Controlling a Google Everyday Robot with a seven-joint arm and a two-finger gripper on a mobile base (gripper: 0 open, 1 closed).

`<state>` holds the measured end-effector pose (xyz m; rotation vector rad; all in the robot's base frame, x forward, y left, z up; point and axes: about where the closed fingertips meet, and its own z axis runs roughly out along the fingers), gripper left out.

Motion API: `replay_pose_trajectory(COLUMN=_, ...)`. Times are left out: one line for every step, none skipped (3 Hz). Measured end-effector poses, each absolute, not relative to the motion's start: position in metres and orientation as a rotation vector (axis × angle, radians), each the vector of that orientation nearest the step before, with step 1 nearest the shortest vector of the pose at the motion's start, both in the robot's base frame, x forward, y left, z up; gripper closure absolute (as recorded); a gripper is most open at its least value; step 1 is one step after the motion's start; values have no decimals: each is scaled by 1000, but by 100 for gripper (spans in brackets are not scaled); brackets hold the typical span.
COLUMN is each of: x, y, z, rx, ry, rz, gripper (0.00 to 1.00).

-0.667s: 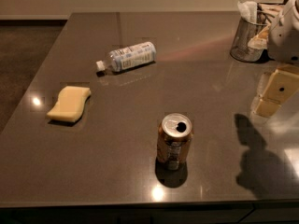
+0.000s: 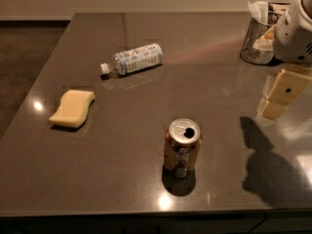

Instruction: Move orange can near sponge

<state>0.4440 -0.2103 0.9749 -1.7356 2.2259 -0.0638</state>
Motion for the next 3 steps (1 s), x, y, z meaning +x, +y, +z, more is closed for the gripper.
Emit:
replay_pose_trajectory(x=444, y=-197, z=960, rx=-1727, ry=2205, rz=9, gripper=0)
replay_pose_trajectory(x=437, y=-182, z=943, rx=-1720, ry=2163, rz=93, gripper=0)
replay_pose_trajectory(x=424, y=-167, z=930, rx=-1732, ry=2099, rz=206, gripper=0)
